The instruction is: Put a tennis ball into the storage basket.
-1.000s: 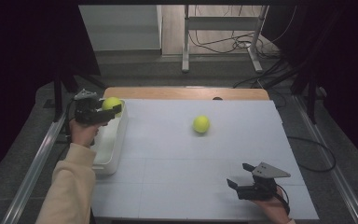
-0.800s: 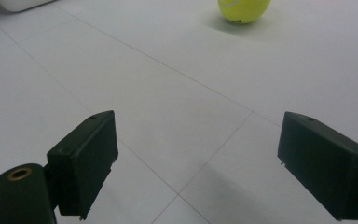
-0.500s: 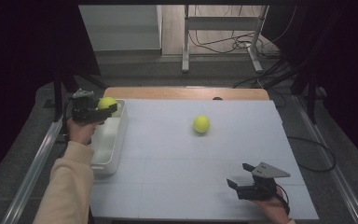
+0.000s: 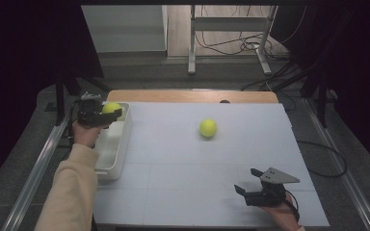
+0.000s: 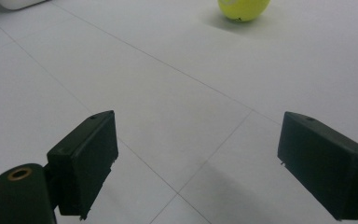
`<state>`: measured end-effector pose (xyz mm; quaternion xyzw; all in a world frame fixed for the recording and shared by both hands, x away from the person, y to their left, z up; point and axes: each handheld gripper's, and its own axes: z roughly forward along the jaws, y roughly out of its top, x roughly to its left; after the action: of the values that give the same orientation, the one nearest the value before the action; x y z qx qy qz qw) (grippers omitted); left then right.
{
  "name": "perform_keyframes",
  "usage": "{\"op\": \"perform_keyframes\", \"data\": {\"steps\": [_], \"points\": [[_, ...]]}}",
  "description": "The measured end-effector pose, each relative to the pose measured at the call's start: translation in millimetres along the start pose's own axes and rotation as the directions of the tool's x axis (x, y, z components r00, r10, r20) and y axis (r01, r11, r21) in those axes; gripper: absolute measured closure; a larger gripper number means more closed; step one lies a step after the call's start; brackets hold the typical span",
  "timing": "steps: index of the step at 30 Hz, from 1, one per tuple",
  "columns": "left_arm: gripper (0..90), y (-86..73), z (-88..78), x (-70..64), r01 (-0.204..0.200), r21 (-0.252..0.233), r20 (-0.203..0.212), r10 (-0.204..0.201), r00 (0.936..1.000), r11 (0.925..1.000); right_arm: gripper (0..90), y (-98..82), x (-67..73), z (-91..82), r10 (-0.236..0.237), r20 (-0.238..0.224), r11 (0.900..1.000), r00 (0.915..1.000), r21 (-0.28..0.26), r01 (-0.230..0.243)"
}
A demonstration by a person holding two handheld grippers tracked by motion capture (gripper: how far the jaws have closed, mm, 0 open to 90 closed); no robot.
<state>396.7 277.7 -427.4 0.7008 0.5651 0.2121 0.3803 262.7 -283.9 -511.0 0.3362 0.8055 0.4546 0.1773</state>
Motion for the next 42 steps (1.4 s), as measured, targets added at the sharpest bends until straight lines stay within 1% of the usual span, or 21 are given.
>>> {"op": "perform_keyframes", "data": {"steps": [6, 8, 13, 17, 20, 26, 27, 30, 32, 34, 42], "points": [[26.6, -1.7, 6.6, 3.7, 0.004, 0.037, -0.011, -0.003, 0.9999, 0.9993, 12.7, -0.2, -0.3, 0.2, 0.001, 0.001, 1.000, 1.0000, 0.002, -0.001], [26.6, -2.4, 7.5, 5.1, 0.008, 0.042, -0.011, -0.008, 0.9999, 0.9991, 12.7, -0.2, -0.1, 0.2, 0.001, 0.000, 1.000, 1.0000, 0.002, -0.001], [26.6, -3.0, 9.1, 6.7, 0.004, 0.056, -0.019, -0.003, 0.9998, 0.9984, 12.7, -0.2, 0.0, 0.4, 0.000, 0.000, 1.000, 1.0000, 0.004, 0.000], [26.6, -4.0, 14.0, 8.3, 0.008, 0.091, -0.024, -0.006, 0.9997, 0.9959, 12.7, -0.2, -0.1, 0.3, 0.000, 0.000, 1.000, 1.0000, 0.003, 0.000], [26.6, -4.5, 15.6, 9.2, 0.008, 0.102, -0.026, -0.005, 0.9996, 0.9948, 12.7, -0.2, 0.0, 0.3, 0.000, 0.000, 1.000, 1.0000, 0.003, 0.000], [26.5, -5.4, 18.8, 9.7, 0.020, 0.118, -0.021, -0.018, 0.9996, 0.9927, 12.8, -0.2, -0.2, 0.3, 0.001, -0.001, 1.000, 1.0000, 0.004, -0.001], [26.5, -5.4, 19.2, 9.8, 0.015, 0.123, -0.022, -0.012, 0.9997, 0.9923, 12.7, -0.2, -0.1, 0.3, 0.001, -0.001, 1.000, 1.0000, 0.004, -0.001], [26.5, -5.6, 20.4, 8.7, 0.015, 0.129, -0.017, -0.013, 0.9998, 0.9915, 12.8, -0.2, -0.1, 0.3, 0.000, -0.002, 1.000, 1.0000, 0.003, 0.000], [26.5, -5.5, 21.0, 8.1, 0.002, 0.133, -0.018, 0.000, 0.9998, 0.9911, 12.8, -0.2, -0.2, 0.3, 0.000, -0.001, 1.000, 1.0000, 0.003, 0.000], [26.5, -5.5, 21.1, 7.4, 0.000, 0.135, -0.017, 0.003, 0.9998, 0.9908, 12.8, -0.2, -0.2, 0.1, 0.001, -0.001, 1.000, 1.0000, 0.003, -0.001], [26.4, -5.0, 20.9, 5.8, 0.000, 0.131, -0.015, 0.002, 0.9999, 0.9913, 12.8, -0.2, -0.4, 0.2, 0.001, 0.001, 1.000, 1.0000, 0.004, -0.001]]}}
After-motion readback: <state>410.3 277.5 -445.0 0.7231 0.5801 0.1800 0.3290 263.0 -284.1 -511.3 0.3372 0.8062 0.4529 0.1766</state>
